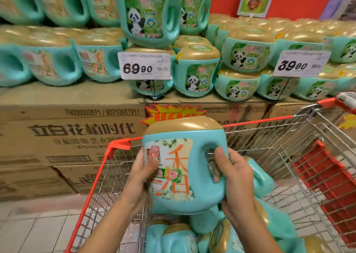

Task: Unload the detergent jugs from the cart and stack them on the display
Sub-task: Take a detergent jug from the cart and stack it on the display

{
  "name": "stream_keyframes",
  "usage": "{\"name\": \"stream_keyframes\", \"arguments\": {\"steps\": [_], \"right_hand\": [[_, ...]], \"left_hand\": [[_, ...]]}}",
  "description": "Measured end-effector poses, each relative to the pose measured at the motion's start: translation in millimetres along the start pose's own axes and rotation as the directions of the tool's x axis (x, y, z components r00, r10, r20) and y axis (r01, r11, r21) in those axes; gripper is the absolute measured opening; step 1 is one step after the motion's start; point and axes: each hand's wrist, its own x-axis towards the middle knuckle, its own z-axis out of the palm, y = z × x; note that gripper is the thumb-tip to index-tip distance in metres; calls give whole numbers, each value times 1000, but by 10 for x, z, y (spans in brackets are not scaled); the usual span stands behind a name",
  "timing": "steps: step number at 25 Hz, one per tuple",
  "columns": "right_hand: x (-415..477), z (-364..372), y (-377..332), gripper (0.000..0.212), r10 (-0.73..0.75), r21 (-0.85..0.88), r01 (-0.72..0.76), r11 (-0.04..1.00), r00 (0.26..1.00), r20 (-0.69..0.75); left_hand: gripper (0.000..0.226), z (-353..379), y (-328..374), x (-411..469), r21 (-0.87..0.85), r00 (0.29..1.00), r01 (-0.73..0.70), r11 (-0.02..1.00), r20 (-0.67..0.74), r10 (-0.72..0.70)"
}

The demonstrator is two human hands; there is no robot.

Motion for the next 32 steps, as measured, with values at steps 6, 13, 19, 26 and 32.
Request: {"name": "stream_keyframes", "arguments": {"steps": [6, 13, 19, 26, 32], "right_hand": [[214, 713, 155, 58, 23, -179, 50, 983, 923, 383], [609, 1642, 184, 103, 64, -331, 152, 931, 827, 559], [1167, 2529, 283, 76, -51, -386, 241, 890, 895, 442], [1590, 2976, 562, 84, -167, -343, 307, 887, 909, 382], [1744, 3050, 920, 89, -185, -331, 294, 897, 928, 323]], "left_hand": [[94, -510, 351, -293, 66, 938, -233, 970, -250, 242], [82, -1131, 1241, 78, 326, 859, -414, 850, -170, 483], [109, -1700, 1987, 892, 527, 849, -428, 734, -43, 526], [127, -1957, 2291, 1712, 530, 852, -455, 715, 25, 523], [116, -2160, 2082, 1977, 471, 863, -448, 760, 5, 505]]}}
